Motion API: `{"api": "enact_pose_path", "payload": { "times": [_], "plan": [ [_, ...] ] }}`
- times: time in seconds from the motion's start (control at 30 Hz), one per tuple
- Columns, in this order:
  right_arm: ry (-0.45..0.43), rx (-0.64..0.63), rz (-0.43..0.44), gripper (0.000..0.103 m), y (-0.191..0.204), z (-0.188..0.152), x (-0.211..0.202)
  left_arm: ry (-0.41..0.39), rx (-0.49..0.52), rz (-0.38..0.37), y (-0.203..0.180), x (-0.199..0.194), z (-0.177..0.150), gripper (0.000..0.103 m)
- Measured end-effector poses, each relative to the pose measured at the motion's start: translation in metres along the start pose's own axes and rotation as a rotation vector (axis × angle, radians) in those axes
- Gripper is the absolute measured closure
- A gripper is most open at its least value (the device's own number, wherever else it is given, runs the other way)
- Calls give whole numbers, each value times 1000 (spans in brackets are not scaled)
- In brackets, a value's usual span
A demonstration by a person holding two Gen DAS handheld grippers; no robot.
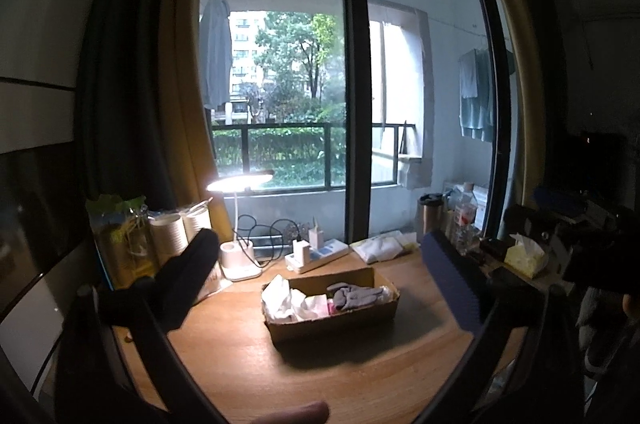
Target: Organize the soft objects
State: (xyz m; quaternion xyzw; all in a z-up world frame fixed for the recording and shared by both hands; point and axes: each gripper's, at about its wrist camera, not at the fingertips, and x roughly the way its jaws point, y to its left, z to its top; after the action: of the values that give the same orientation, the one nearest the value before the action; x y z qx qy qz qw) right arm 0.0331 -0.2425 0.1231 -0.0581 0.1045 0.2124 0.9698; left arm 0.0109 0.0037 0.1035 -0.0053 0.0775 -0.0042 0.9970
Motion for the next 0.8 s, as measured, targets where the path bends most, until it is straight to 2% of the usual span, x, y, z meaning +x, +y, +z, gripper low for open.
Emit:
{"api": "enact_pose_path", "payload": {
  "times": [0.8],
  "plan": [
    [0,-2,-2,21,0,-1,-2,-1,-7,-11,1,3,0,1]
  ]
}}
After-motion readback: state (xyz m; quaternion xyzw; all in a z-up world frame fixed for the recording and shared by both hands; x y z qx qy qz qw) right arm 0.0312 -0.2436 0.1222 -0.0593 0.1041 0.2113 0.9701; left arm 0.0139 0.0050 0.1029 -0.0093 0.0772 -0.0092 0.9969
